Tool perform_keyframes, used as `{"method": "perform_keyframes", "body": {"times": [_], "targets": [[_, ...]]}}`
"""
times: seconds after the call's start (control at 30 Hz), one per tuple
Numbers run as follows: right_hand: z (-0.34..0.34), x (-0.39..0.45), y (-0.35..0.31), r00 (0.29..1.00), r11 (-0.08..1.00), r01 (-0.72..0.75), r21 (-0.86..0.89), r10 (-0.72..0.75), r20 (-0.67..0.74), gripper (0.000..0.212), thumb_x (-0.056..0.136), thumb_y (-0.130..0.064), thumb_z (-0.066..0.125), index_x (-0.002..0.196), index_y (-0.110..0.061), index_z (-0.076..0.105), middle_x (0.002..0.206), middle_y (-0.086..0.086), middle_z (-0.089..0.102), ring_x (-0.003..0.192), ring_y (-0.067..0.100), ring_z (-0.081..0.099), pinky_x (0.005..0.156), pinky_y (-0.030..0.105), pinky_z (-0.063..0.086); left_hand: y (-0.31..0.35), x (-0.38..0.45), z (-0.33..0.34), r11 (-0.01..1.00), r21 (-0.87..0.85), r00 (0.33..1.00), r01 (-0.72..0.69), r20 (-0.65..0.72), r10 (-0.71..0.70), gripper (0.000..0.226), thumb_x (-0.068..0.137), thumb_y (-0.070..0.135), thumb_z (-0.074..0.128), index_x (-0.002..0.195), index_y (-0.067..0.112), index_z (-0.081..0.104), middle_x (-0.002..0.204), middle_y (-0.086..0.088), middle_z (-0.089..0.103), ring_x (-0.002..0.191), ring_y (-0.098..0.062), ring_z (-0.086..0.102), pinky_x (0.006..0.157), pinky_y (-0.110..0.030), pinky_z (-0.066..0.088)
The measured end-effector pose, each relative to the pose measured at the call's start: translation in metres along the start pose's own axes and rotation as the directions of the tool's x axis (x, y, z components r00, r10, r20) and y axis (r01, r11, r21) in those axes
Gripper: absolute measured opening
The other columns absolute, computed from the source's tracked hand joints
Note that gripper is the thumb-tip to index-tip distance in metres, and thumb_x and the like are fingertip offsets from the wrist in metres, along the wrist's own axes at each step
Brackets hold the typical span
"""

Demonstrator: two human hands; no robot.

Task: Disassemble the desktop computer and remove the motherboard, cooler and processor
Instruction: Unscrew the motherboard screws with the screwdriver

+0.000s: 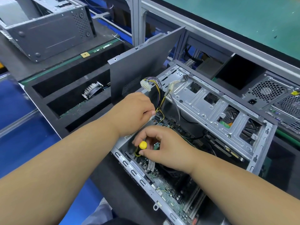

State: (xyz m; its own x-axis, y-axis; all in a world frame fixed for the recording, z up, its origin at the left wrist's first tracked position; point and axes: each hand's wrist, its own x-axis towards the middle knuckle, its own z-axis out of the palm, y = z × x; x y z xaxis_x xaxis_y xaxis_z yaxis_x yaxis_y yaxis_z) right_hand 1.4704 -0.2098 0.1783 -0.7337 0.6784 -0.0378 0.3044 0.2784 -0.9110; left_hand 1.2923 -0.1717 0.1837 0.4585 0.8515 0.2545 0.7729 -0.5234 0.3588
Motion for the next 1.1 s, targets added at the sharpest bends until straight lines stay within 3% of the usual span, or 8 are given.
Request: {"method": "perform_keyframes", "body": {"times": [0.07, 0.17, 0.43, 0.6, 0.7, 0.9, 1.0, 1.1], "targets": [[0.0009, -0.0010, -0.0013, 0.999, 0.999, 0.052, -0.002, -0.052, -0.004, 0.020, 0.078, -0.001, 0.075, 0.093, -0.013, 0.070, 0.101, 0.006, 0.060, 0.071, 0.018, 0.057, 0.075, 0.043, 0.051, -0.0001, 0.0002, -0.0005, 1.000, 0.000, 1.000, -0.003, -0.003, 0.003, 0.014, 0.093, 0.017, 0.060, 0.087, 0.014, 0.073, 0.081, 0.003, 0.061, 0.084, -0.020, 0.055, 0.086, -0.037, 0.044], [0.0020, -0.0001, -0.0020, 0.997, 0.998, 0.067, 0.006, -0.066, -0.044, 0.018, 0.076, -0.013, 0.083, 0.090, -0.013, 0.072, 0.097, 0.004, 0.054, 0.072, 0.017, 0.056, 0.075, 0.039, 0.051, -0.0002, 0.0005, -0.0007, 1.000, 0.000, 1.000, -0.004, -0.006, 0.004, 0.014, 0.093, 0.017, 0.060, 0.086, 0.014, 0.072, 0.080, 0.002, 0.061, 0.083, -0.020, 0.054, 0.085, -0.037, 0.044], [-0.0013, 0.0012, 0.0021, 0.997, 0.999, -0.046, 0.022, 0.047, -0.061, 0.021, 0.081, -0.011, 0.078, 0.096, -0.023, 0.068, 0.080, -0.002, 0.068, 0.069, 0.016, 0.062, 0.064, 0.020, 0.047, -0.0015, 0.0006, 0.0002, 1.000, -0.006, 1.000, -0.002, -0.001, 0.002, 0.014, 0.093, 0.017, 0.060, 0.086, 0.013, 0.072, 0.078, 0.001, 0.060, 0.082, -0.022, 0.053, 0.084, -0.039, 0.045], [0.0008, -0.0007, 0.0003, 0.999, 0.999, 0.035, 0.020, -0.034, -0.031, 0.016, 0.082, -0.005, 0.074, 0.093, -0.014, 0.068, 0.099, 0.007, 0.058, 0.069, 0.020, 0.057, 0.071, 0.039, 0.051, -0.0019, 0.0006, 0.0005, 1.000, -0.004, 1.000, 0.003, 0.003, -0.003, 0.015, 0.093, 0.018, 0.060, 0.086, 0.014, 0.072, 0.079, 0.002, 0.060, 0.084, -0.020, 0.053, 0.085, -0.039, 0.045], [0.0009, 0.0002, -0.0012, 0.997, 0.999, 0.037, -0.029, -0.038, -0.066, 0.018, 0.077, -0.014, 0.083, 0.089, -0.015, 0.069, 0.095, 0.004, 0.056, 0.070, 0.016, 0.054, 0.072, 0.034, 0.050, -0.0018, 0.0006, 0.0003, 1.000, 0.002, 1.000, 0.012, 0.011, -0.012, 0.016, 0.094, 0.019, 0.058, 0.086, 0.015, 0.072, 0.081, 0.002, 0.061, 0.085, -0.020, 0.054, 0.085, -0.040, 0.044], [-0.0021, 0.0015, 0.0009, 0.996, 0.997, -0.065, 0.052, 0.068, -0.059, 0.023, 0.082, -0.006, 0.074, 0.097, -0.022, 0.069, 0.088, -0.003, 0.070, 0.064, 0.012, 0.056, 0.065, 0.023, 0.047, -0.0011, 0.0003, -0.0006, 1.000, -0.005, 1.000, 0.002, 0.005, -0.002, 0.015, 0.093, 0.018, 0.059, 0.086, 0.013, 0.072, 0.080, 0.001, 0.061, 0.084, -0.021, 0.054, 0.085, -0.037, 0.044], [-0.0037, 0.0005, 0.0038, 0.995, 0.995, -0.087, 0.052, 0.089, -0.042, 0.023, 0.084, -0.007, 0.068, 0.097, -0.025, 0.071, 0.077, 0.009, 0.065, 0.065, 0.022, 0.056, 0.064, 0.023, 0.045, -0.0011, 0.0008, -0.0006, 1.000, -0.005, 1.000, 0.005, 0.008, -0.005, 0.015, 0.093, 0.018, 0.060, 0.088, 0.012, 0.073, 0.081, -0.001, 0.063, 0.086, -0.022, 0.055, 0.085, -0.039, 0.045], [-0.0014, 0.0008, 0.0020, 0.997, 0.992, -0.076, 0.104, 0.078, -0.012, 0.016, 0.083, -0.014, 0.075, 0.096, -0.020, 0.069, 0.083, 0.005, 0.070, 0.068, 0.026, 0.057, 0.066, 0.030, 0.048, -0.0016, 0.0009, -0.0012, 1.000, -0.006, 1.000, 0.005, 0.004, -0.005, 0.016, 0.093, 0.018, 0.059, 0.087, 0.012, 0.073, 0.081, -0.001, 0.063, 0.086, -0.022, 0.055, 0.085, -0.039, 0.044]]}}
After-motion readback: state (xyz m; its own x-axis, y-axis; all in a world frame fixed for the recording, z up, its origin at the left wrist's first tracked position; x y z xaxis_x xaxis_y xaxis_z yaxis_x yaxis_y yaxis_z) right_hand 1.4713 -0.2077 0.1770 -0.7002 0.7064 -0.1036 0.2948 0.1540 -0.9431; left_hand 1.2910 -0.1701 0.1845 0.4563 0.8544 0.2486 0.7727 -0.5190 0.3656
